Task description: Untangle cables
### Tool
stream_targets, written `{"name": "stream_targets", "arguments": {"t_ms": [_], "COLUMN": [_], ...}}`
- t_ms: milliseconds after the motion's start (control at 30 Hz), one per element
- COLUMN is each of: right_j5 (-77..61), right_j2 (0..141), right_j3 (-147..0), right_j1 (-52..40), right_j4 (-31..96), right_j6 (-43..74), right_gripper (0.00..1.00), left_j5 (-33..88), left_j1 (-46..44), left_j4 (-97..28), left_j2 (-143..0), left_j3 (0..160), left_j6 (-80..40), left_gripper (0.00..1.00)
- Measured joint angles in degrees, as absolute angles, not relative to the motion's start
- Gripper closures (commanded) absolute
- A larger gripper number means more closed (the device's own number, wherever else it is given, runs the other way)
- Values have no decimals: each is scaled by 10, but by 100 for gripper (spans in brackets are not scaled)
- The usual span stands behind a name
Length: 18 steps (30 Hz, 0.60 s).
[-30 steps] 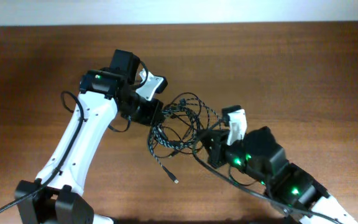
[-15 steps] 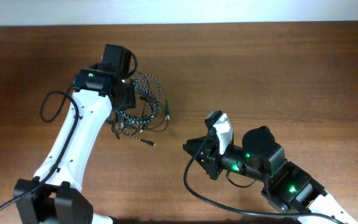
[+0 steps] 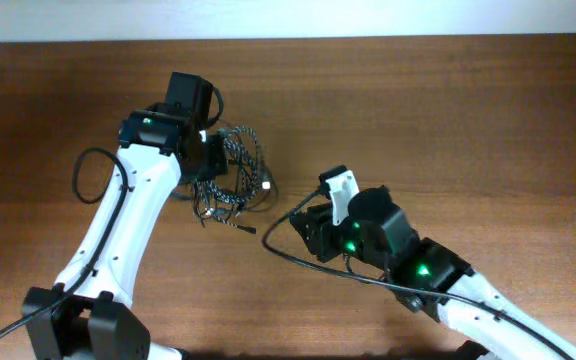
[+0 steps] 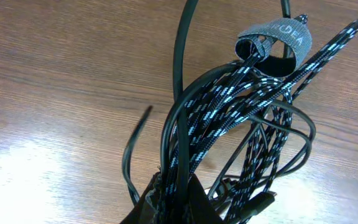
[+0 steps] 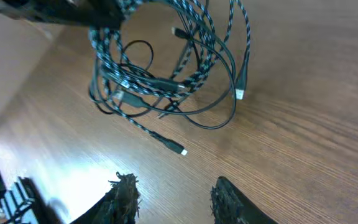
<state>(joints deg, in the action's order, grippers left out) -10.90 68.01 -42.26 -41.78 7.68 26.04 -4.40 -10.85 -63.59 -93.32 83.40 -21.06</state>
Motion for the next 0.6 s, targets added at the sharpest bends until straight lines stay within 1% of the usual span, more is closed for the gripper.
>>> {"name": "stream_targets", "arguments": {"t_ms": [67, 100, 133, 200, 267, 333, 433, 567, 600], "right_j5": [-105, -105, -103, -103, -103, -100, -94, -58, -54], "right_j2": [700, 707, 709, 710, 714, 740, 785, 807, 808], "right_j3": [-423, -423, -423, -423, -423, -423, -423, -423, -423], "right_j1": [-418, -416, -413, -406, -406, -406, -406, -406, -406], "right_j4": [74, 73, 72, 68, 60, 39, -12, -18, -19], "right_j6": [264, 264, 265, 266, 266, 265, 263, 248, 245], "right_gripper": [61, 57, 55, 56, 56, 57, 72, 70, 64], "left_j5": [-22, -7, 21, 114, 176, 232, 251, 253, 253], "left_j1": [-108, -105, -92, -42, -4, 3, 2, 2, 2], "left_j4": [-640, -647, -665, -667, -670, -682, -697, -697, -697], "left_j2": [-933, -933, -933, -933, -933, -933, -933, -933, -933], "left_j3": [834, 834, 834, 834, 834, 834, 834, 834, 834], "left_j6": [-211, -211, -211, -201, -191, -176, -166, -156, -156], "left_gripper": [100, 100, 100, 100, 100, 100, 100, 100, 100]}}
